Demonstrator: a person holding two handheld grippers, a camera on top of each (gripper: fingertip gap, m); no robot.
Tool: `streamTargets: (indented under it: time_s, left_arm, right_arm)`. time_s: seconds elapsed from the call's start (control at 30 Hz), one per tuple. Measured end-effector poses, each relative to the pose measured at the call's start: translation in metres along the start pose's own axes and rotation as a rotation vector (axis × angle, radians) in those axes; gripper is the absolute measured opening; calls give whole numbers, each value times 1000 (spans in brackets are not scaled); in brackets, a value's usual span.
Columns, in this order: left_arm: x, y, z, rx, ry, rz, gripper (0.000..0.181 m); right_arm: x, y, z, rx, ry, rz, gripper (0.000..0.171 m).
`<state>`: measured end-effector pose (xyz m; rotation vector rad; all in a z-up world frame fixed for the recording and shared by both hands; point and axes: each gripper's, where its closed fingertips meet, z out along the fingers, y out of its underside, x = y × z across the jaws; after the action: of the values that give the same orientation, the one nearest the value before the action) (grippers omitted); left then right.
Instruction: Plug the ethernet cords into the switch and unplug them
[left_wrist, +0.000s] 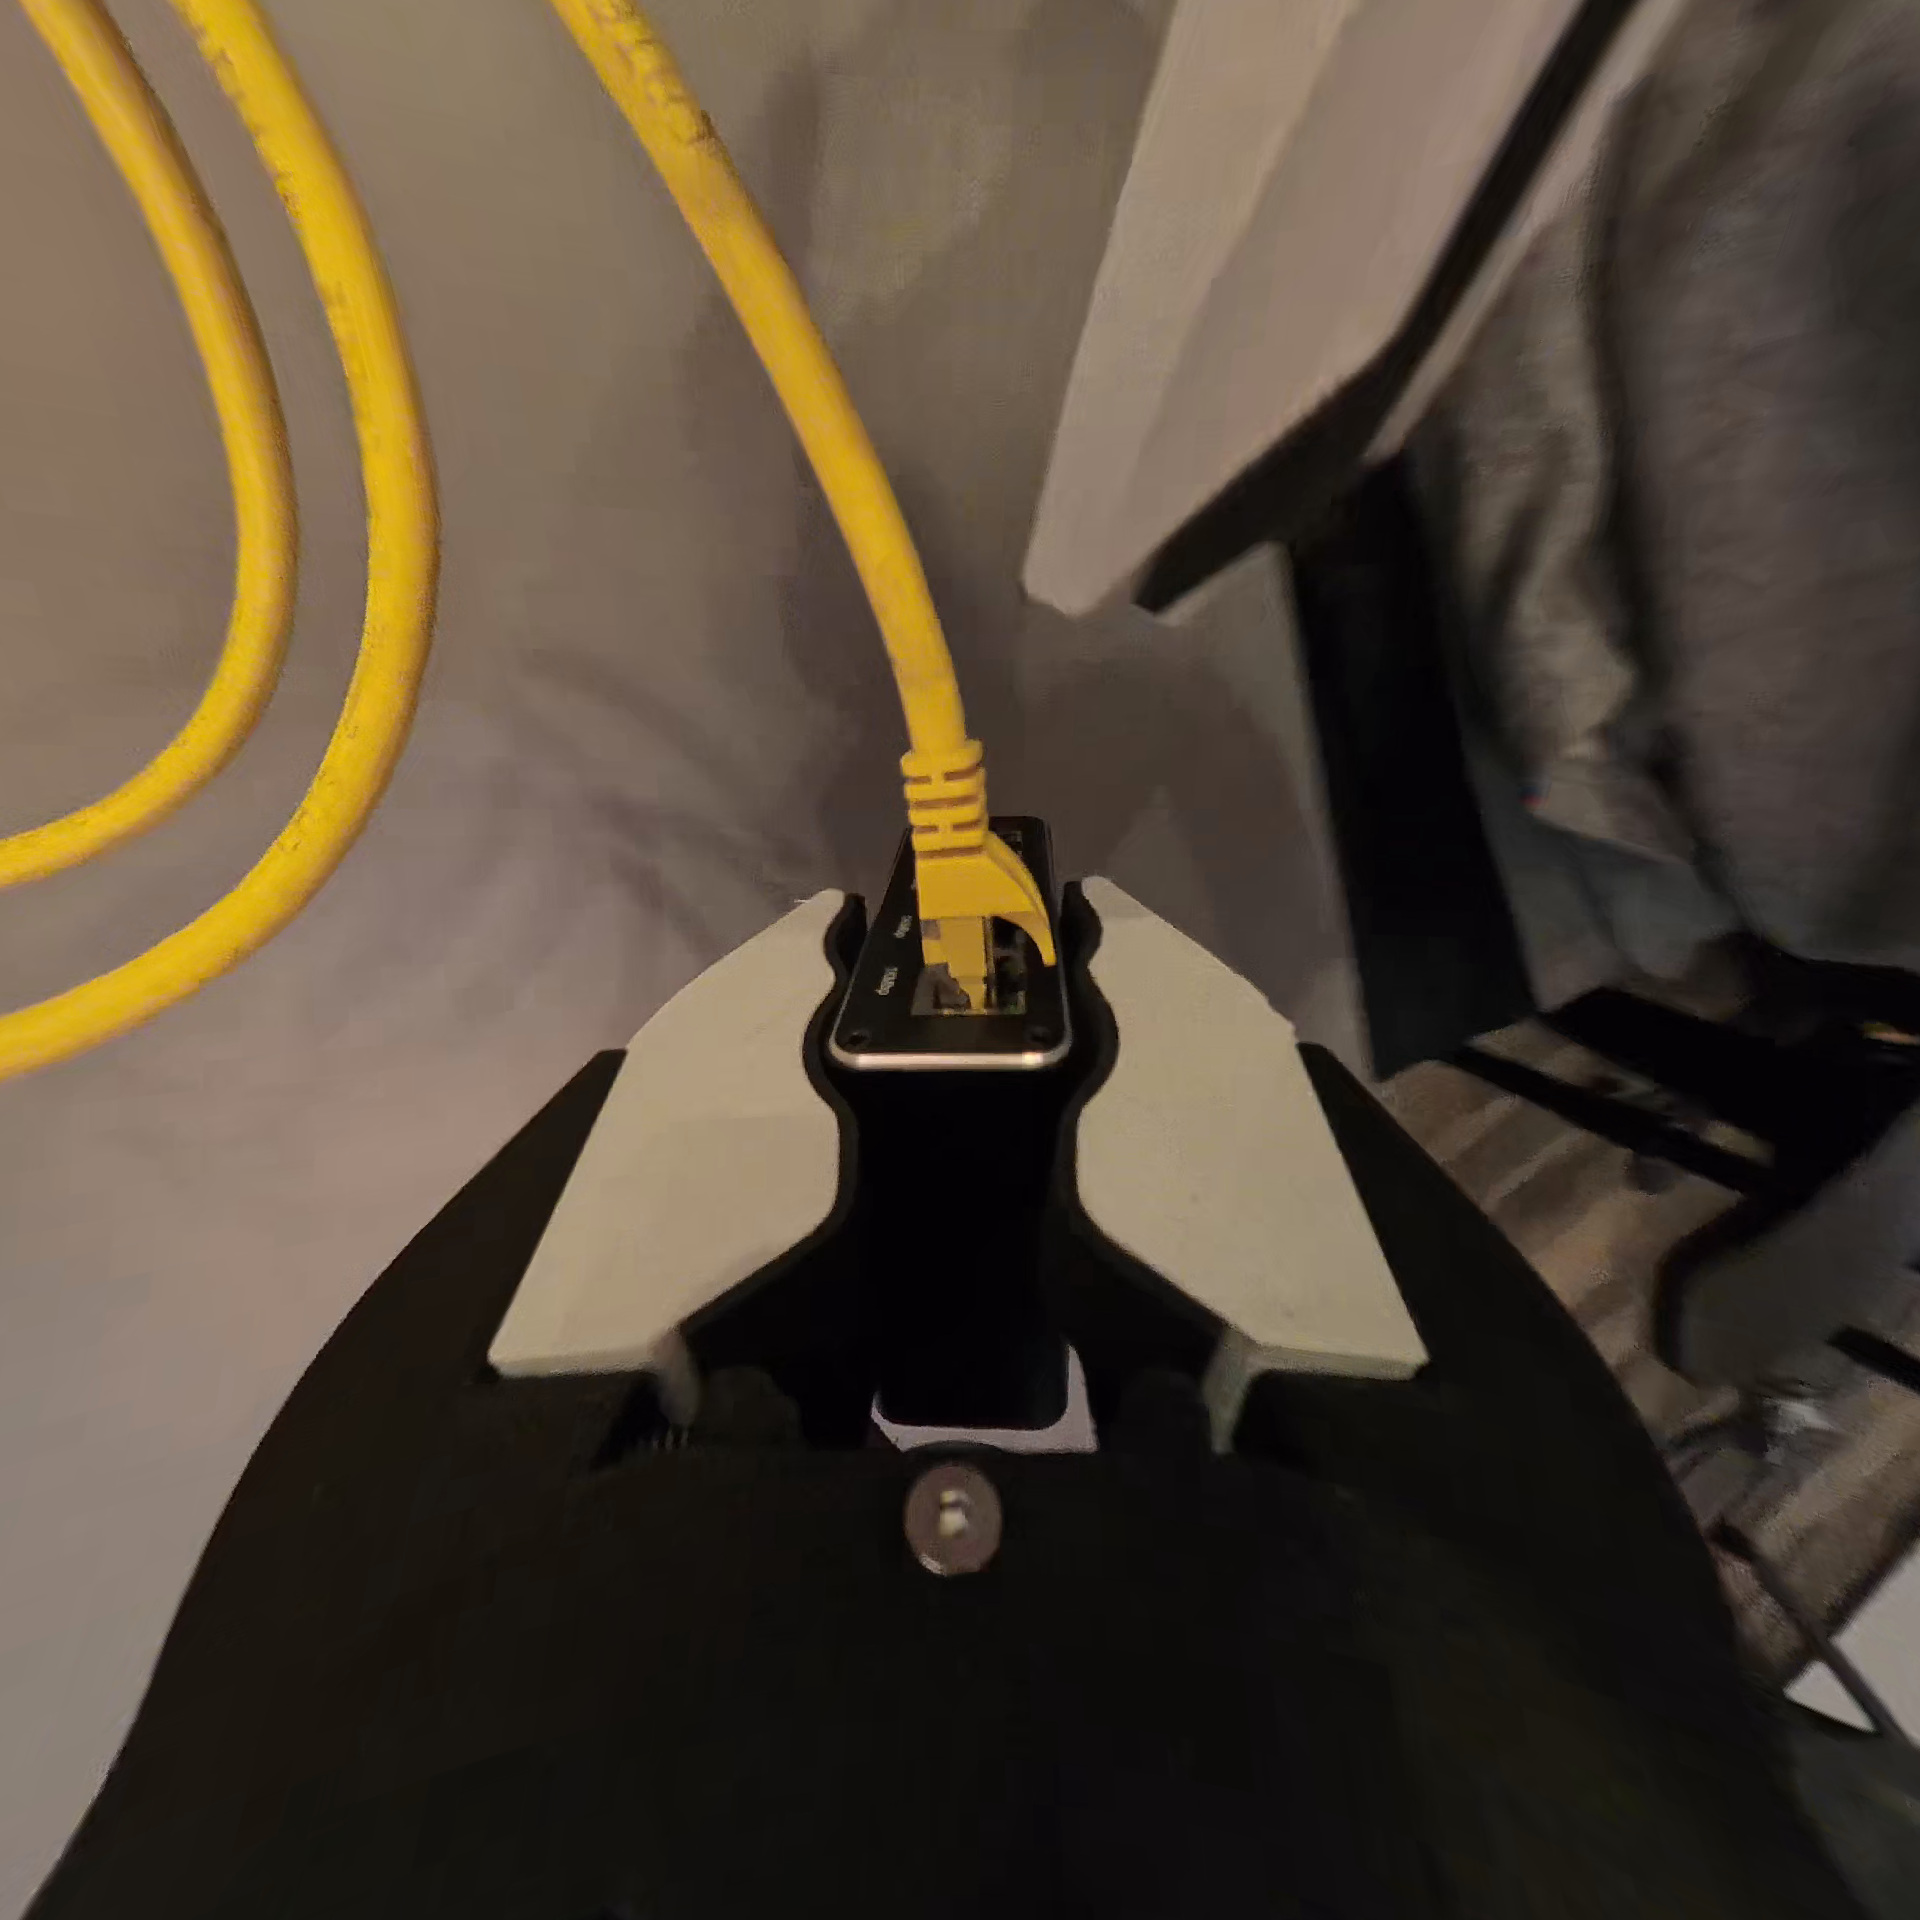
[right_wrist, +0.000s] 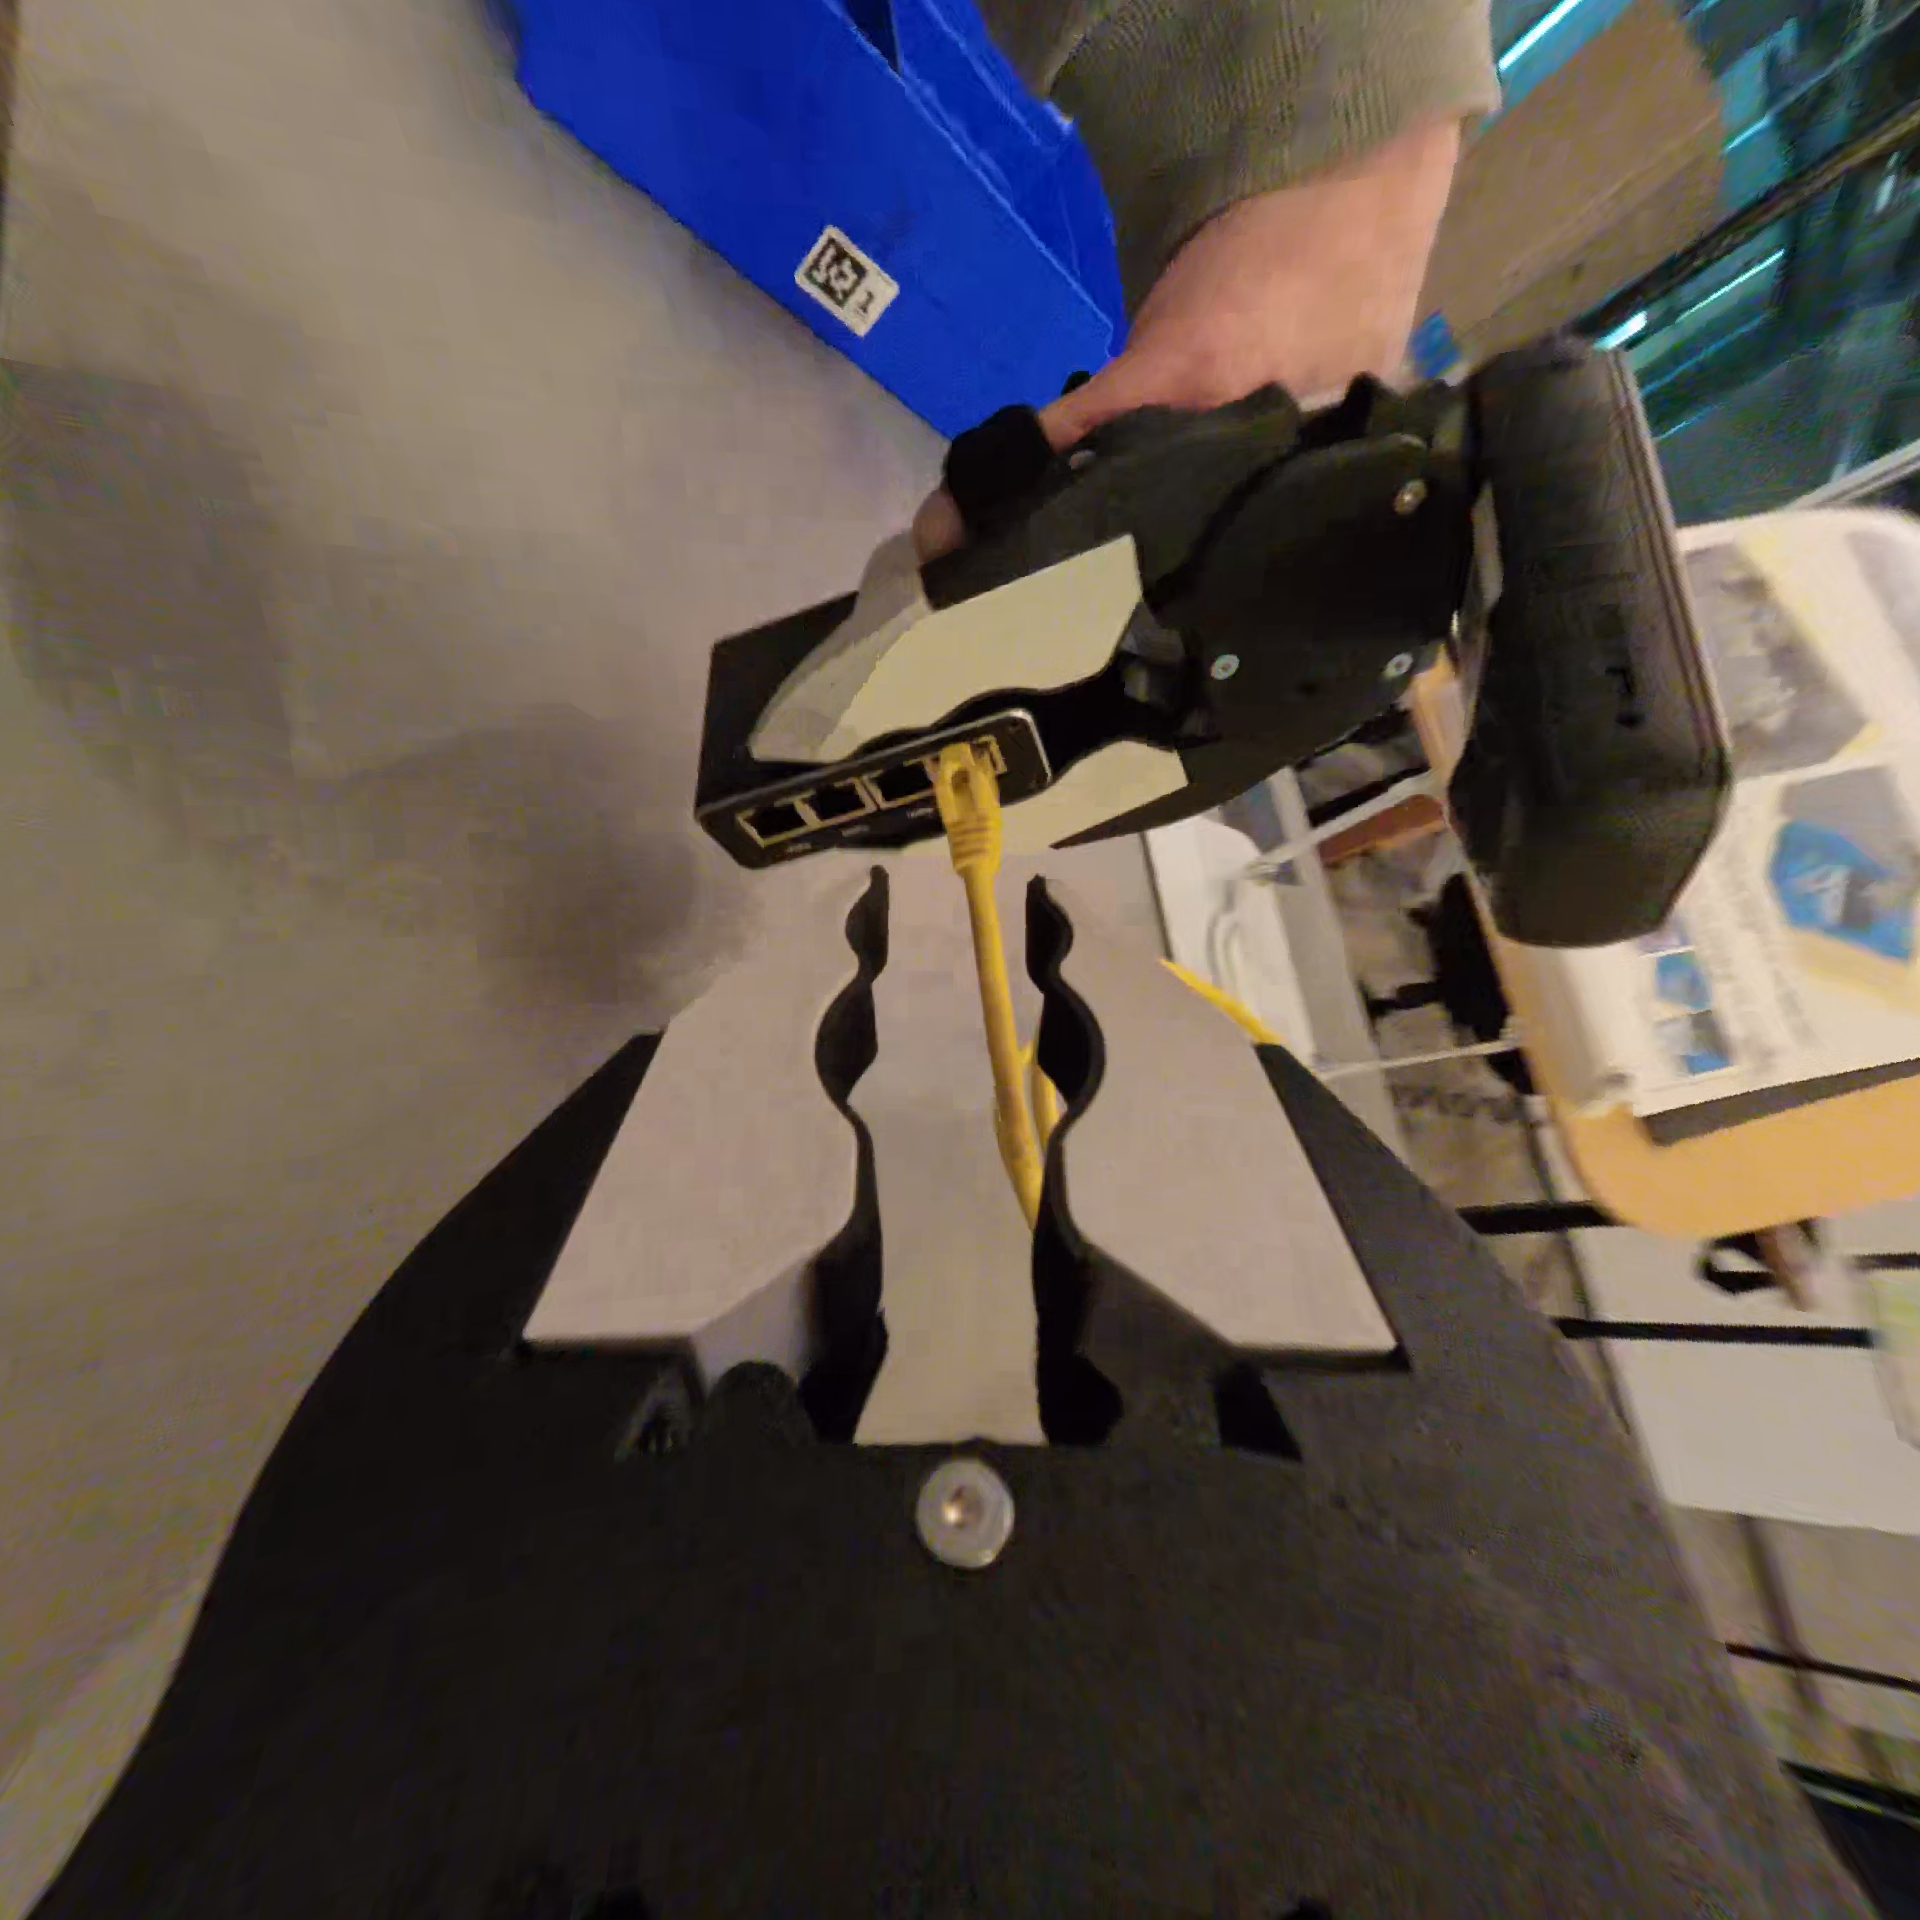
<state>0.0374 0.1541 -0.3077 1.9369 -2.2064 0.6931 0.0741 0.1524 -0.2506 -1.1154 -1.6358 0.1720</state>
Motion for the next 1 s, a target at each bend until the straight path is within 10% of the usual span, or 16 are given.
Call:
streamTargets:
  time_s: [0.47, 1.0]
  left_arm:
    - [68, -32, -18, 220, 582, -97, 35]
    - [90, -42, -20, 299, 815, -130, 35]
  right_arm:
    - [3, -33, 0, 36, 283, -739, 22]
    - [-8, -46, -3, 145, 215, -981, 11]
